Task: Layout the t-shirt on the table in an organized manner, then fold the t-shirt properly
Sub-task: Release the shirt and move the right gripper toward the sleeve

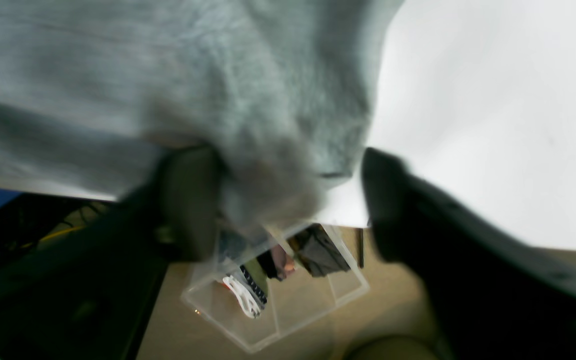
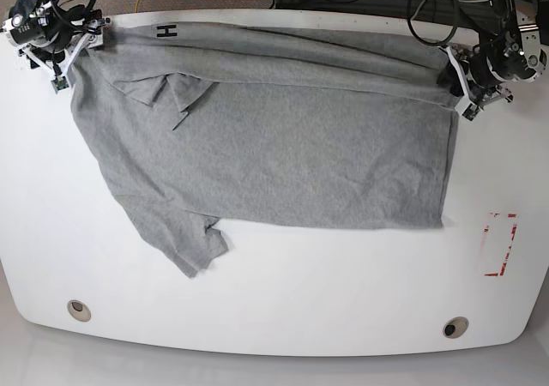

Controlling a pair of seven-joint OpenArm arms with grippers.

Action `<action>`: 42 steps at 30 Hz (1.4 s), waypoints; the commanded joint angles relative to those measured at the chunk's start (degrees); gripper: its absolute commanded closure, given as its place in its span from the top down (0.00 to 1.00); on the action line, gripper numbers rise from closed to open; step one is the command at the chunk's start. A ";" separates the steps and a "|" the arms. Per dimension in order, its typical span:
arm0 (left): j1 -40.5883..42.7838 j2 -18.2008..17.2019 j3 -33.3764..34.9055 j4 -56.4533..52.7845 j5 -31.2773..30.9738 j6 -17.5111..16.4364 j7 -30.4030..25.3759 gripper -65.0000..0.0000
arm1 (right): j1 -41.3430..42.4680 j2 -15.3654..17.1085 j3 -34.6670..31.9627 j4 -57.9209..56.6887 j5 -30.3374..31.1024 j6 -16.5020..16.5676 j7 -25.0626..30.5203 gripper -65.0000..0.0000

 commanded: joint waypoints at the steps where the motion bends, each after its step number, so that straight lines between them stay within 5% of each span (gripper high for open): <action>1: 0.22 -0.88 -0.31 0.25 2.29 0.58 2.16 0.37 | -0.16 1.34 1.23 1.87 0.05 -0.10 0.31 0.93; 12: 0.04 -0.88 -0.40 7.02 2.11 0.58 3.74 0.52 | 2.13 0.99 4.92 6.44 2.25 -0.10 -0.13 1.00; 25: -3.48 -0.88 -0.58 11.77 2.02 0.58 9.46 0.53 | 7.40 0.81 4.83 6.27 11.30 -0.10 -6.90 1.00; 33: -3.92 -0.88 -2.25 12.38 1.93 0.58 9.46 0.53 | 12.68 -4.02 -0.18 6.00 14.99 -0.10 -7.29 1.00; 42: -6.38 -0.71 -5.50 12.21 1.93 0.58 9.46 0.53 | 16.63 -8.94 -7.83 5.56 9.28 -0.10 -6.81 1.00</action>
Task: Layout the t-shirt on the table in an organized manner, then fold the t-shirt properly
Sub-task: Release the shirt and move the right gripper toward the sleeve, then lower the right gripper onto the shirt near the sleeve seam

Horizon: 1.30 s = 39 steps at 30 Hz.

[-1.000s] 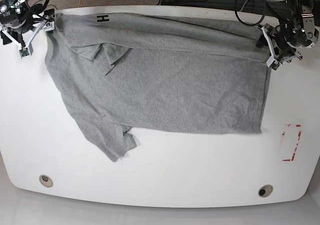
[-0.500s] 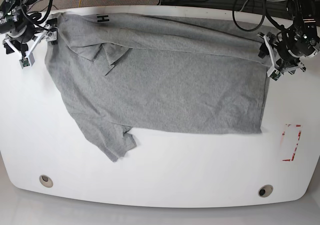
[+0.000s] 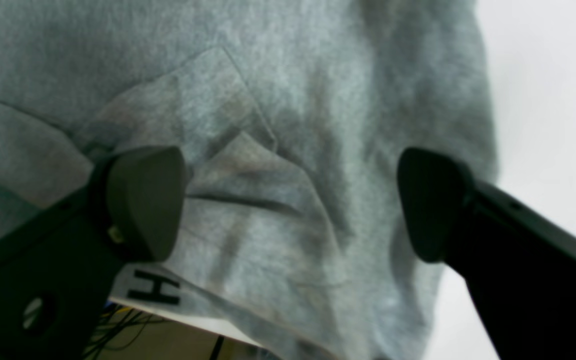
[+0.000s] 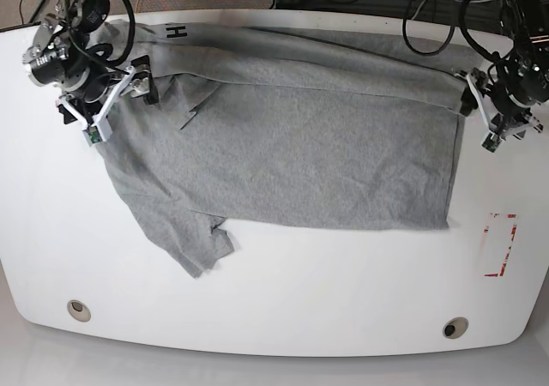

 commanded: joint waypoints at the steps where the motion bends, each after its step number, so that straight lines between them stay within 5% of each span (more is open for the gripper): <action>1: -0.28 -0.77 -0.43 0.93 -0.40 -0.06 -0.55 0.53 | 1.51 -0.33 -1.25 0.67 -0.87 0.08 1.45 1.00; 12: -0.89 -0.77 -0.43 0.75 -0.32 -0.06 -0.55 0.53 | 3.00 -2.97 -7.41 -2.59 -9.75 0.08 5.76 1.00; 22: -0.98 -0.69 -0.43 0.58 -0.32 -0.06 -0.55 0.53 | 2.91 -2.53 -7.76 -7.25 -11.94 0.08 8.31 0.99; 39: -0.98 -0.69 -0.43 0.49 -0.23 -0.06 -0.55 0.53 | 1.33 -2.62 -7.76 -8.39 -11.94 0.08 9.89 0.33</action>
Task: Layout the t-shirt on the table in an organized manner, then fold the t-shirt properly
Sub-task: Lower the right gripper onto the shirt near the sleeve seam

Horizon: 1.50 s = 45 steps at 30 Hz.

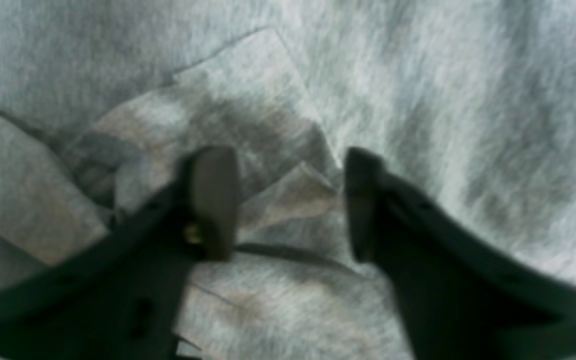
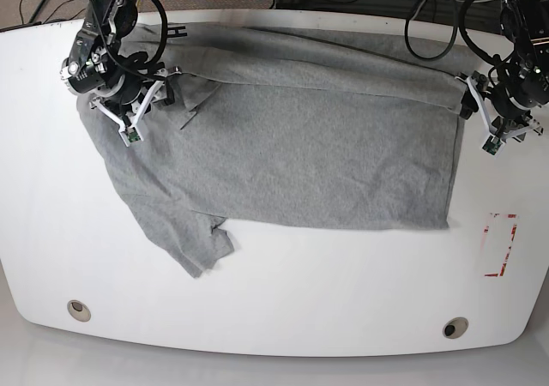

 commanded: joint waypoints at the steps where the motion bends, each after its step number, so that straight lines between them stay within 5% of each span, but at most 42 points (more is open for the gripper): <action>1: -0.41 -0.95 -0.41 0.71 -0.18 0.01 -0.71 0.53 | 0.26 0.57 0.13 0.59 0.49 0.06 1.15 0.30; 8: -0.41 -0.95 -0.32 0.71 -0.10 0.01 -0.71 0.53 | 0.17 0.66 0.13 -1.34 0.41 0.06 2.29 0.16; 17: -0.41 -0.95 -0.32 0.71 -0.10 0.01 -0.71 0.53 | 0.17 0.66 0.22 -2.48 0.41 0.06 2.56 0.19; 25: -0.41 -0.95 -0.32 0.62 -0.10 0.01 -0.71 0.53 | 0.17 0.66 0.22 -2.39 0.41 0.06 2.56 0.00; 45: -0.50 -0.95 -0.32 -3.16 -0.18 0.01 -0.79 0.53 | 1.14 0.57 0.40 9.21 1.02 0.06 -1.57 0.00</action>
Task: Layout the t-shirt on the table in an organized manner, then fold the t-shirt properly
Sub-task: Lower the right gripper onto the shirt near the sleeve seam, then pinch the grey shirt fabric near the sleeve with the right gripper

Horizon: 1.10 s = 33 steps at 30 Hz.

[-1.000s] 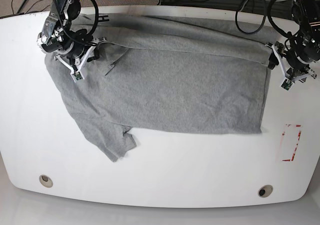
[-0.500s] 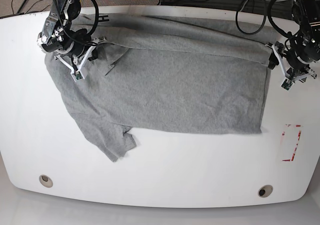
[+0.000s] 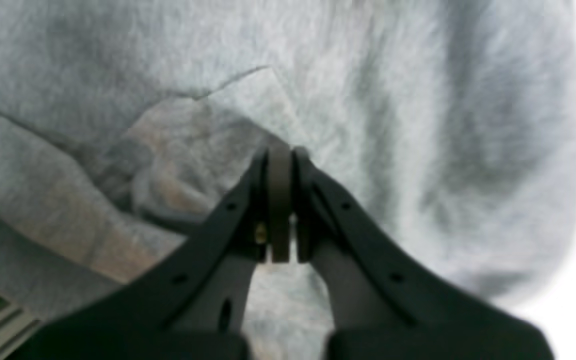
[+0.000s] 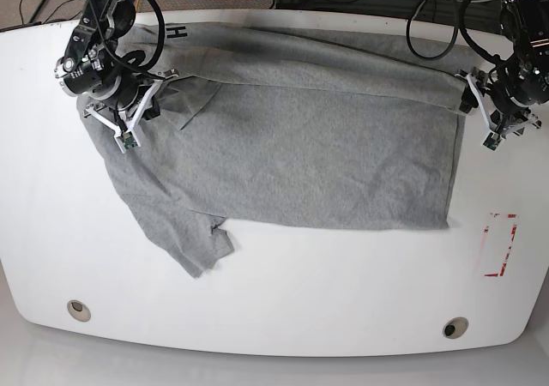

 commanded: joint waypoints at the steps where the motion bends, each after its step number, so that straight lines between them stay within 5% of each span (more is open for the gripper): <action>1: -0.42 -1.04 -0.32 0.66 -0.36 -0.03 -0.68 0.53 | 1.23 0.57 0.22 2.39 0.85 0.08 -0.02 0.00; 33: -0.42 -0.95 -0.32 0.66 -0.45 -0.03 -0.77 0.53 | 6.68 0.66 0.13 2.39 0.85 0.08 -0.38 0.02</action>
